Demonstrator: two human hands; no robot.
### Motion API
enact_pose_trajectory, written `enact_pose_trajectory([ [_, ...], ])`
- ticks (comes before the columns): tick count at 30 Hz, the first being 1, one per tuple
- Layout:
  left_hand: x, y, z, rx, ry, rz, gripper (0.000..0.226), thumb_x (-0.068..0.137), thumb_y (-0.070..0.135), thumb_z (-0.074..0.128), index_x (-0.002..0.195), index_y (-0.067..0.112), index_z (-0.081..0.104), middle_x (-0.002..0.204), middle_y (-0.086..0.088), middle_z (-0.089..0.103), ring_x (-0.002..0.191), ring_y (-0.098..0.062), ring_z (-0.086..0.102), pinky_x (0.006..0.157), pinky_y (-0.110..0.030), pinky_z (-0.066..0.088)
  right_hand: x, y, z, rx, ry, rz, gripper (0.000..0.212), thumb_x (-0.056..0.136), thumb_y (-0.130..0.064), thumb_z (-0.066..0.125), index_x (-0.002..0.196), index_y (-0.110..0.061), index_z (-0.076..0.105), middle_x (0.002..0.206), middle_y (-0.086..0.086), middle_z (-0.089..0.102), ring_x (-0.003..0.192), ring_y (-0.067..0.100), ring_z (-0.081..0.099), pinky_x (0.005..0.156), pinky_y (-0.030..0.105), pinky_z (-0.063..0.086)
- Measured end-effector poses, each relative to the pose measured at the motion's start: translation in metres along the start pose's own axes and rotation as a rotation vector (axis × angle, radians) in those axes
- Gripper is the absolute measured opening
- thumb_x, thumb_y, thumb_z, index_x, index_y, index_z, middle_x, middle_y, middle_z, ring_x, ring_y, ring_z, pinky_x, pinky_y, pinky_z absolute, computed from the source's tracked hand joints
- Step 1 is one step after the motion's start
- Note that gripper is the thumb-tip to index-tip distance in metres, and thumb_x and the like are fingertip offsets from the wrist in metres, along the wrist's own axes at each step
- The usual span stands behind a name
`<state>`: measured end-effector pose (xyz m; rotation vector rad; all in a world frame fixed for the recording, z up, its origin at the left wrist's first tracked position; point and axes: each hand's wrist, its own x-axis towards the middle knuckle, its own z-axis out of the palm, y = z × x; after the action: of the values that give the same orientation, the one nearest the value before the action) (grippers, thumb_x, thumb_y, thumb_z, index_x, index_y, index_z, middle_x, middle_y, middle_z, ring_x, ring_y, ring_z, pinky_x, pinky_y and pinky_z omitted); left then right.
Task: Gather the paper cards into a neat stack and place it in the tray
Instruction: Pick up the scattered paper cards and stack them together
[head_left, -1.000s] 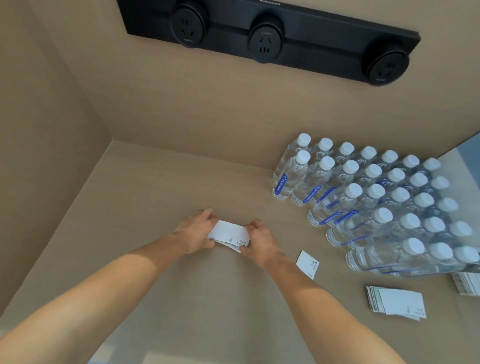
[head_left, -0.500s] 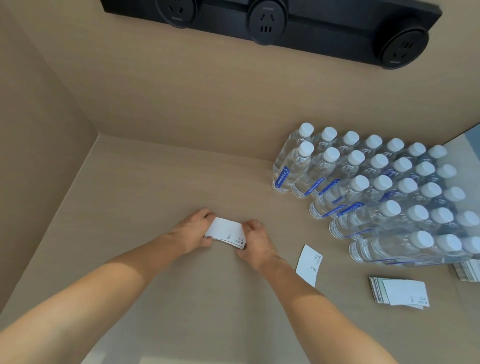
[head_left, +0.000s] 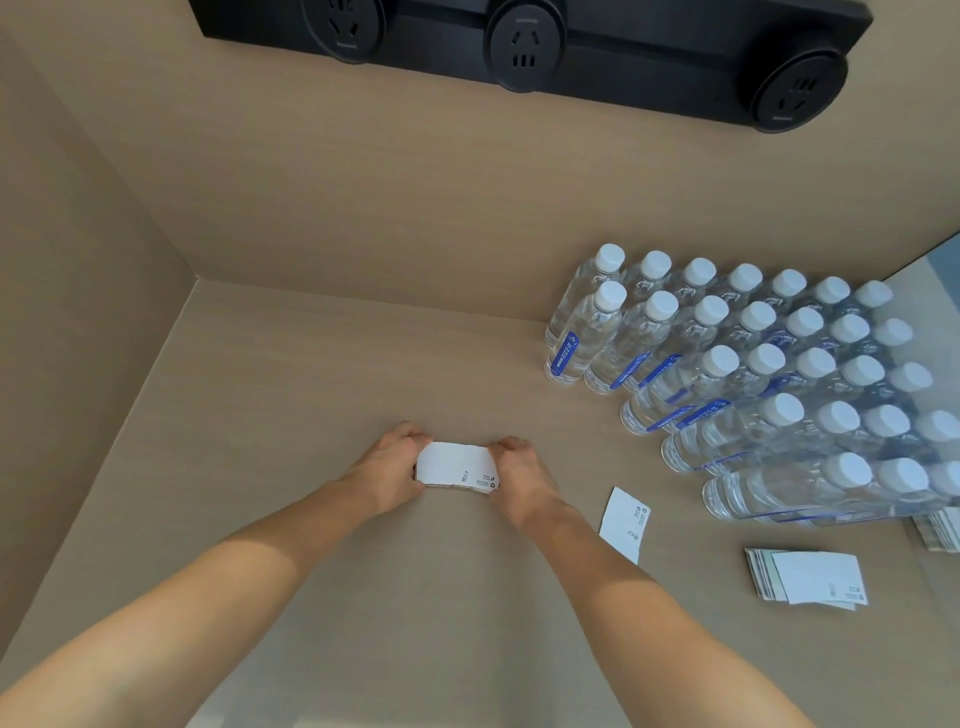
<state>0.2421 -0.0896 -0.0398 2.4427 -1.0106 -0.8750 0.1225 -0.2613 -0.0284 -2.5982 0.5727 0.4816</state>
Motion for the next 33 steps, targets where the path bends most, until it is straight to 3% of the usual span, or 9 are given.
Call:
enact_pose_trajectory([
  [5,0.001,0.0,0.006,0.0,0.017,-0.036,0.035,0.08,0.007,0.067,0.112,0.016,0.057,0.125,0.005,0.043,0.095,-0.014,0.053,0.089,-0.027,0.048,-0.003,-0.008,0.005,-0.063,0.051,-0.014,0.046,0.082,0.009,0.05,0.125,-0.005,0.051,0.126,0.012,0.053,0.114,0.028,0.05,0.092,0.031,0.048],
  [8,0.0,0.0,0.007,0.02,0.01,-0.047,0.042,0.082,0.008,0.068,0.121,0.015,0.054,0.131,0.006,0.04,0.104,-0.016,0.054,0.094,-0.029,0.048,-0.007,-0.009,0.009,-0.138,0.083,-0.082,0.019,0.095,-0.011,0.041,0.104,-0.014,0.058,0.109,0.011,0.059,0.093,0.029,0.053,0.076,0.033,0.042],
  [11,0.0,0.002,0.007,0.039,0.013,-0.045,0.041,0.083,0.008,0.069,0.12,0.015,0.053,0.131,0.006,0.04,0.106,-0.018,0.055,0.095,-0.031,0.049,-0.009,-0.006,0.01,-0.101,0.112,-0.062,0.027,0.097,-0.028,0.034,0.098,-0.018,0.059,0.095,0.008,0.064,0.086,0.03,0.055,0.068,0.033,0.038],
  [14,0.0,0.004,0.007,0.051,0.018,-0.035,0.039,0.084,0.008,0.068,0.12,0.012,0.053,0.13,0.003,0.04,0.11,-0.02,0.055,0.096,-0.03,0.047,-0.007,-0.007,0.003,-0.157,0.095,-0.077,0.026,0.093,-0.021,0.038,0.1,-0.02,0.063,0.101,0.006,0.065,0.082,0.027,0.052,0.065,0.028,0.037],
  [17,0.0,0.006,0.007,0.063,0.026,-0.029,0.035,0.084,0.007,0.066,0.117,0.01,0.054,0.127,0.001,0.04,0.11,-0.021,0.055,0.095,-0.03,0.047,-0.004,-0.008,-0.003,-0.086,0.019,-0.03,0.037,0.085,-0.001,0.046,0.118,-0.013,0.057,0.123,0.009,0.055,0.103,0.026,0.053,0.079,0.024,0.041],
  [20,-0.001,0.006,0.006,0.066,0.022,-0.03,0.029,0.084,0.008,0.065,0.112,0.011,0.055,0.125,0.002,0.041,0.108,-0.021,0.056,0.096,-0.034,0.049,-0.004,-0.008,-0.005,-0.022,0.008,0.018,0.046,0.08,0.008,0.049,0.124,-0.007,0.053,0.129,0.013,0.051,0.119,0.028,0.05,0.09,0.027,0.045],
  [28,0.0,0.007,0.005,0.035,0.014,-0.026,0.028,0.082,0.007,0.067,0.108,0.012,0.057,0.121,0.002,0.042,0.102,-0.02,0.059,0.095,-0.036,0.051,0.001,-0.008,-0.002,-0.059,-0.002,0.015,0.048,0.083,0.008,0.052,0.129,-0.003,0.046,0.132,0.013,0.041,0.12,0.028,0.044,0.095,0.03,0.044],
  [33,-0.001,0.009,0.003,0.029,0.017,-0.042,0.027,0.082,0.005,0.065,0.107,0.012,0.057,0.119,0.003,0.042,0.099,-0.019,0.059,0.092,-0.036,0.052,0.003,-0.008,-0.004,-0.077,-0.008,0.025,0.043,0.084,0.008,0.051,0.126,-0.002,0.051,0.129,0.014,0.044,0.121,0.029,0.042,0.095,0.034,0.046],
])
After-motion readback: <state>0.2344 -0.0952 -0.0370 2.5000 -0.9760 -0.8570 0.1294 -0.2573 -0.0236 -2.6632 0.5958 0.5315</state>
